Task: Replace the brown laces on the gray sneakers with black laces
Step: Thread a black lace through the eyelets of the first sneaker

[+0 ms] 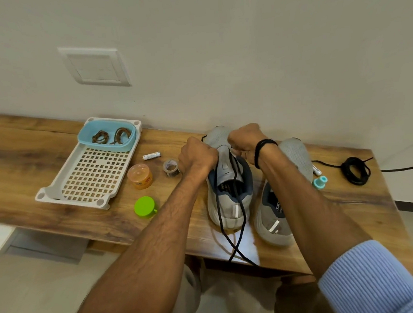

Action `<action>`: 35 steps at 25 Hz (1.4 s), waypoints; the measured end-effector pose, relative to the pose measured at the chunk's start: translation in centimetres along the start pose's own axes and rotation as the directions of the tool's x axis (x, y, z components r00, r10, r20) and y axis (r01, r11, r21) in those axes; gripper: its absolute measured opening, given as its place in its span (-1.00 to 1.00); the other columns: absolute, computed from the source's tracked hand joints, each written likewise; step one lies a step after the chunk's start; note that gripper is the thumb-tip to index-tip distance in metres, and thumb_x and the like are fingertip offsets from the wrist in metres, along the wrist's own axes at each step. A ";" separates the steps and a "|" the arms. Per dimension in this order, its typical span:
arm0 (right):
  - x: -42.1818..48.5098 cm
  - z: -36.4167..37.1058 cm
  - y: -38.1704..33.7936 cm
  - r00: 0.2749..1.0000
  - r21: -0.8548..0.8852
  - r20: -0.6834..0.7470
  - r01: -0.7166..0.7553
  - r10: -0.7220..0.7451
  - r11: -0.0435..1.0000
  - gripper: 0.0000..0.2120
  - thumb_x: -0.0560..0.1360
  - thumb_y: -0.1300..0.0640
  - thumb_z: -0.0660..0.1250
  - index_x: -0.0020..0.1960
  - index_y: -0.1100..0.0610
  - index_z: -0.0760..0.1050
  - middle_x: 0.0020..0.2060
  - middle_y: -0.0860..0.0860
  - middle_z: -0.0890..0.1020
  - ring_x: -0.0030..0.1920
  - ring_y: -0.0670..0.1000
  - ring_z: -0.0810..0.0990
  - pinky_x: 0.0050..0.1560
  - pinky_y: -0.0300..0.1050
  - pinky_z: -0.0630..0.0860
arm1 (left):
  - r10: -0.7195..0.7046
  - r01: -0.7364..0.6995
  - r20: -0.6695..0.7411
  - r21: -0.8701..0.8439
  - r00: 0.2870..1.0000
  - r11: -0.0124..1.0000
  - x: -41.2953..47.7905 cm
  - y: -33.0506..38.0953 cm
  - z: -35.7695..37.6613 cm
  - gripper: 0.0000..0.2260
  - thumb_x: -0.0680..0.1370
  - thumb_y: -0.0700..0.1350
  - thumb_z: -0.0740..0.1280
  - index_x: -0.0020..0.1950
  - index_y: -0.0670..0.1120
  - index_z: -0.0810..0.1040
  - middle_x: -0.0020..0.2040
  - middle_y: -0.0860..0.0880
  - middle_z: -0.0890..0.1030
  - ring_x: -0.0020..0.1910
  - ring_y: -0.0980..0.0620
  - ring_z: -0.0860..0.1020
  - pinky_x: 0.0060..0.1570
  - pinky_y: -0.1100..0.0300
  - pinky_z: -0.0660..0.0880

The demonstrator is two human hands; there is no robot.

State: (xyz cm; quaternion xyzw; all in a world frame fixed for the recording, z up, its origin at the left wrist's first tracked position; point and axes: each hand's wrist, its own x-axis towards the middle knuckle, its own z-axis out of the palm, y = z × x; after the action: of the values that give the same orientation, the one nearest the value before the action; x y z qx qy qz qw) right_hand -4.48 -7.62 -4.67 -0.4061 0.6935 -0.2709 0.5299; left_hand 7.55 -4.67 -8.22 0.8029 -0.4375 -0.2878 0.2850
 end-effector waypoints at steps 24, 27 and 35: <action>-3.5 -0.8 -0.6 0.879 -0.709 -0.073 0.287 -0.471 0.644 -0.83 0.43 0.14 0.30 0.00 0.15 0.51 0.08 0.13 0.50 -0.02 0.16 0.53 -0.07 -0.06 0.52 | -0.013 0.014 0.019 -0.036 1.000 0.999 0.0 0.0 -0.2 -0.87 0.32 -0.10 0.39 -0.17 -0.04 0.68 -0.13 -0.05 0.69 -0.14 -0.08 0.64 -0.28 0.15 0.56; -4.7 0.0 -0.7 0.929 -0.801 0.084 0.278 -0.360 0.530 -0.77 0.45 0.07 0.35 -0.28 0.12 0.35 -0.24 0.05 0.51 -0.19 0.09 0.51 -0.23 -0.14 0.42 | -0.014 0.015 0.022 -0.040 1.000 0.999 0.0 0.0 -0.3 -0.87 0.37 -0.11 0.40 -0.13 -0.05 0.69 -0.11 -0.06 0.69 -0.10 -0.09 0.64 -0.19 0.09 0.62; -4.6 3.2 1.3 0.937 -0.844 0.164 0.294 -0.307 0.448 -0.79 0.47 0.12 0.36 -0.20 0.14 0.34 -0.10 0.14 0.57 0.11 0.23 0.55 -0.11 -0.06 0.41 | -0.028 0.028 0.010 -0.024 1.000 0.999 0.5 -0.2 -0.2 -0.77 0.40 -0.06 0.36 0.00 -0.12 0.65 -0.01 -0.13 0.67 -0.02 -0.14 0.62 -0.04 0.01 0.62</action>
State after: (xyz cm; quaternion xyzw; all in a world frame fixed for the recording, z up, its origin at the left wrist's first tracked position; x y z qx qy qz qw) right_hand -1.28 -2.85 -4.30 -0.7286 0.6556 0.0166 0.1977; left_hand 8.04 -4.97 -8.35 0.8040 -0.4240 -0.3011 0.2884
